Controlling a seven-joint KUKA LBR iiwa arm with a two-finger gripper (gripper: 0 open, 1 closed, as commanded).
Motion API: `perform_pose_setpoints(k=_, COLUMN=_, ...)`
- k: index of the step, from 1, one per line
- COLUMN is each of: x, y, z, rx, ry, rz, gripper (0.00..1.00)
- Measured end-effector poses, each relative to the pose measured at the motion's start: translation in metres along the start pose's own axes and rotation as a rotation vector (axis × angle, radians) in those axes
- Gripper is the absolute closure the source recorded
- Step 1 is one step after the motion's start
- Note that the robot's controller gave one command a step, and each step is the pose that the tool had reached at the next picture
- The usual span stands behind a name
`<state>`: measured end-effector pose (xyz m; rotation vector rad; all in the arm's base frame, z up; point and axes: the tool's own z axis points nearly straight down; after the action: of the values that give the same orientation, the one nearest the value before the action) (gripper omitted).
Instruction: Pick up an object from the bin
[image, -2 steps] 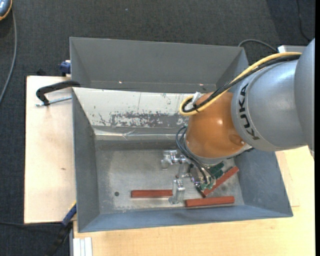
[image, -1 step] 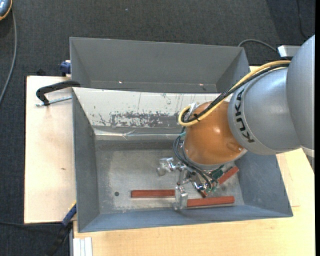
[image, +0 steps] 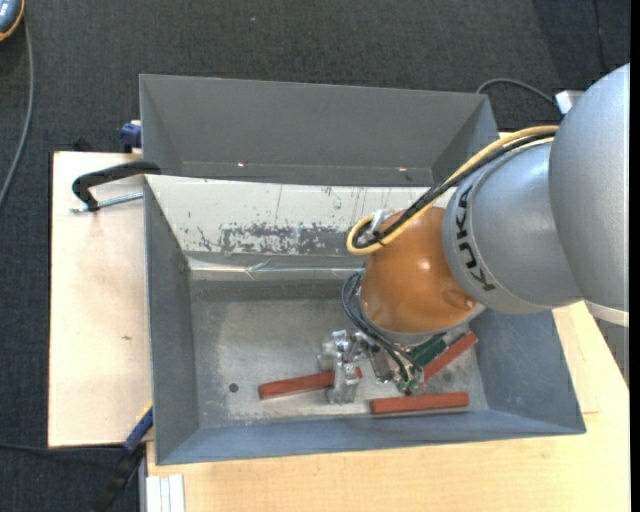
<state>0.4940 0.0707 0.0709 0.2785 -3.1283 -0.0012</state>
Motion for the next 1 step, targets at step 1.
perform_pose_setpoints(k=1, x=0.0, y=0.0, z=0.0, rx=0.0, ry=0.0, rz=0.0, gripper=1.0)
